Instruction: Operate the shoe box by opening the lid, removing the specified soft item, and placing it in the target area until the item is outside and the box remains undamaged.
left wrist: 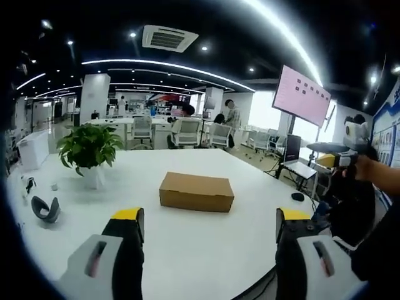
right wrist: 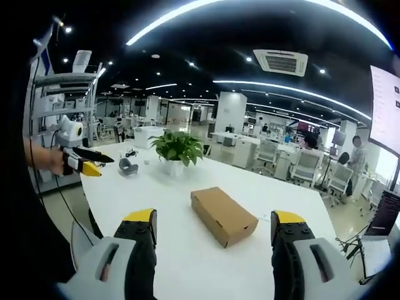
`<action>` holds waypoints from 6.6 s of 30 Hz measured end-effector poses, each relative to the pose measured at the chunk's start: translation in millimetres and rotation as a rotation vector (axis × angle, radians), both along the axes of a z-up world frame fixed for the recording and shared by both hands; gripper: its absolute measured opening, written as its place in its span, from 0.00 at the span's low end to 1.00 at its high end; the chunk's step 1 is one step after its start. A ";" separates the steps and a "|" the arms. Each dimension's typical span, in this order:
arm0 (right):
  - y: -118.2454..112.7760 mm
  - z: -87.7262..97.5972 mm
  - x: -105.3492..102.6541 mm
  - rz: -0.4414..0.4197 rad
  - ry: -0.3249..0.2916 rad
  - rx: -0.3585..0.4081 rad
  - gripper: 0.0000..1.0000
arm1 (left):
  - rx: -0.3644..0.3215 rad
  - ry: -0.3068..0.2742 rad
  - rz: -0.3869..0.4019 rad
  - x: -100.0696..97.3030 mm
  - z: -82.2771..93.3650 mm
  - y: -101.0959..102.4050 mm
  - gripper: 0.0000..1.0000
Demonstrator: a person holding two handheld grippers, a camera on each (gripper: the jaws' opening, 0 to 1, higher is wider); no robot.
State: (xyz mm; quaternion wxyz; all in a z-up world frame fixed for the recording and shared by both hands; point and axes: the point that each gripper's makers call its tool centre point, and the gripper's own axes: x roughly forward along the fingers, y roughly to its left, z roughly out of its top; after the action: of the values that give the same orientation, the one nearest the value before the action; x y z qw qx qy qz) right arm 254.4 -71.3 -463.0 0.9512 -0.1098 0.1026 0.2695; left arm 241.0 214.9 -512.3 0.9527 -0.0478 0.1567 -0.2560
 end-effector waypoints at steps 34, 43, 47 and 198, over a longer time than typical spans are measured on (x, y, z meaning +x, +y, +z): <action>32.3 -28.0 19.9 0.089 0.090 -0.021 0.82 | -0.004 0.038 -0.067 27.6 -5.4 -12.2 0.94; 24.4 -45.5 14.2 0.077 0.117 -0.093 0.76 | 0.055 0.038 -0.054 37.3 -7.9 -6.1 0.92; 24.2 -47.7 17.2 0.082 0.133 -0.085 0.75 | 0.050 0.056 -0.036 35.6 -12.7 -0.8 0.92; -1.0 -70.0 141.0 -0.105 0.164 -0.002 0.86 | 0.155 0.095 -0.201 214.8 -56.1 -40.5 0.98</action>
State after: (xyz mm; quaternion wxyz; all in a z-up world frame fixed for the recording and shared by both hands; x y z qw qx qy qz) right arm 395.4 -72.3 -533.0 0.9523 -0.0829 0.1862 0.2273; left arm 455.8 174.5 -568.4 0.9145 0.0296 0.2250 -0.3349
